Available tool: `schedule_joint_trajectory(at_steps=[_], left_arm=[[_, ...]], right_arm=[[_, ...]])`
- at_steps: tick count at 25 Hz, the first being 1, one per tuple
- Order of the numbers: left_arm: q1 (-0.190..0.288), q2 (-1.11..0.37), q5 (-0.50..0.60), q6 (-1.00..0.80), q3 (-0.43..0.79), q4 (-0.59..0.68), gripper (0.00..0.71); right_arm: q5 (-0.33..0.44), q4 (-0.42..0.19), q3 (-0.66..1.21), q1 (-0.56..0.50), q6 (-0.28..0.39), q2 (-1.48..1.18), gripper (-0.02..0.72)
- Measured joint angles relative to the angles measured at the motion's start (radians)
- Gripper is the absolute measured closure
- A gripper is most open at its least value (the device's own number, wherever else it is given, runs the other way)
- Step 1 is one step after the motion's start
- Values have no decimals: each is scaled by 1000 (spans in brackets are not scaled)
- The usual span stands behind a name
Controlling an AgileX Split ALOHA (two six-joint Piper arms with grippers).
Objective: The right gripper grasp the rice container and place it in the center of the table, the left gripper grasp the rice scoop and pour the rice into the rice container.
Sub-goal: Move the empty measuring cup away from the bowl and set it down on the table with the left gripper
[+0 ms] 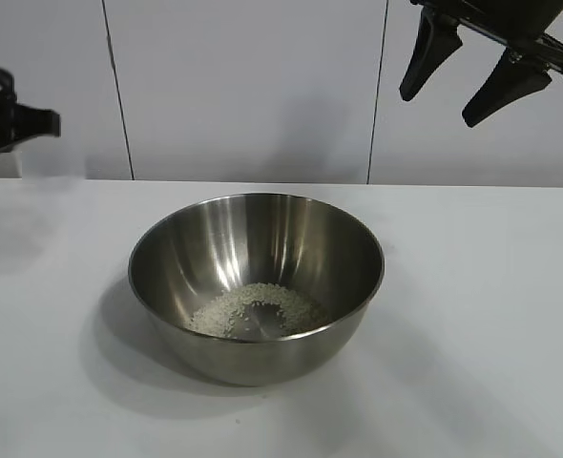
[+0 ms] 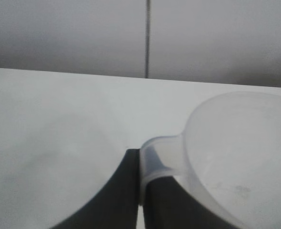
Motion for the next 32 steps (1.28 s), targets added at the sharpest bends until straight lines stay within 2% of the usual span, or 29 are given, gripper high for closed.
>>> schedule_joint_trajectory(at_steps=[4, 7, 17, 23, 26, 30, 32], left_arm=[[0, 1, -260, -205, 172, 185, 707], [0, 31, -363, -242, 217, 235, 707], [0, 256, -548, -346, 227, 377, 707], [0, 354, -553, -347, 227, 400, 698], [0, 360, -556, -336, 227, 401, 606], [0, 361, -561, -323, 227, 401, 366], [0, 361, -562, -321, 229, 401, 309]], right_arm=[[-1, 0, 0, 0, 0, 0, 208], [-1, 0, 0, 0, 0, 0, 208], [-1, 0, 0, 0, 0, 0, 208], [-1, 0, 0, 0, 0, 0, 208], [-4, 0, 0, 0, 0, 0, 208], [-6, 0, 0, 0, 0, 0, 208], [-6, 0, 0, 0, 0, 0, 208]])
